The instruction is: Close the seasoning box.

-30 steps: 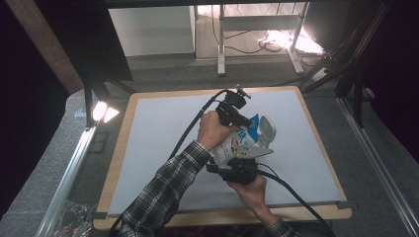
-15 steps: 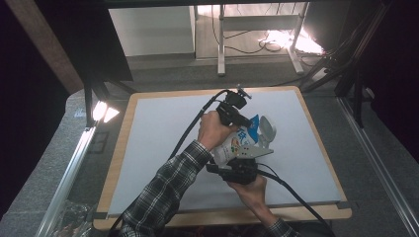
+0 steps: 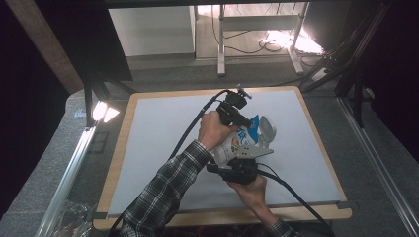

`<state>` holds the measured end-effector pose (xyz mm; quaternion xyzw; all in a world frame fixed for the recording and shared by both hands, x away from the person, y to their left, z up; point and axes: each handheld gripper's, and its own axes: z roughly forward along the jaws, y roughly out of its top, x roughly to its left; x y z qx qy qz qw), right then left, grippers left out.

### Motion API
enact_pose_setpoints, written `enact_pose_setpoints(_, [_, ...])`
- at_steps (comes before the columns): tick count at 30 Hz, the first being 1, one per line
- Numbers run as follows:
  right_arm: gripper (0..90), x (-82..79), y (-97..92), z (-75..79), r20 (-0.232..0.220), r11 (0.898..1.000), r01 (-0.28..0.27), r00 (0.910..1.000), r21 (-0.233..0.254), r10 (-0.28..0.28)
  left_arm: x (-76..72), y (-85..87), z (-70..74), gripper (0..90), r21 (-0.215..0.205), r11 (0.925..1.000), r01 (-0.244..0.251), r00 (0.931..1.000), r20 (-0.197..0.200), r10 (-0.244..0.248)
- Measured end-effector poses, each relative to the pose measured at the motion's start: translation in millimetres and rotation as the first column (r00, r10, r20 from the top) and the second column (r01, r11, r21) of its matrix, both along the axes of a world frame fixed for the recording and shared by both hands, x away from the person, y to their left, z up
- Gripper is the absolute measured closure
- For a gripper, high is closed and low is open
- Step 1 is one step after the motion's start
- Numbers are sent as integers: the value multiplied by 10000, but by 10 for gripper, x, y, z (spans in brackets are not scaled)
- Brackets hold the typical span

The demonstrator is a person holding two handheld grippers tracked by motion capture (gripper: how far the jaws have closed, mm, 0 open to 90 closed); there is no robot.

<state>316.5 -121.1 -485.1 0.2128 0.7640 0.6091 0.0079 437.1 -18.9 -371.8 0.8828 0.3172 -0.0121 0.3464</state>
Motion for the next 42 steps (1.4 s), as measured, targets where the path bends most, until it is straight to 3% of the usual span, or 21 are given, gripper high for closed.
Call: enact_pose_setpoints(42, [659,1,1,11,16,10000,-71,10000,-5,71,7,-37,-22,899,43,10000,54,9999,-150,-53])
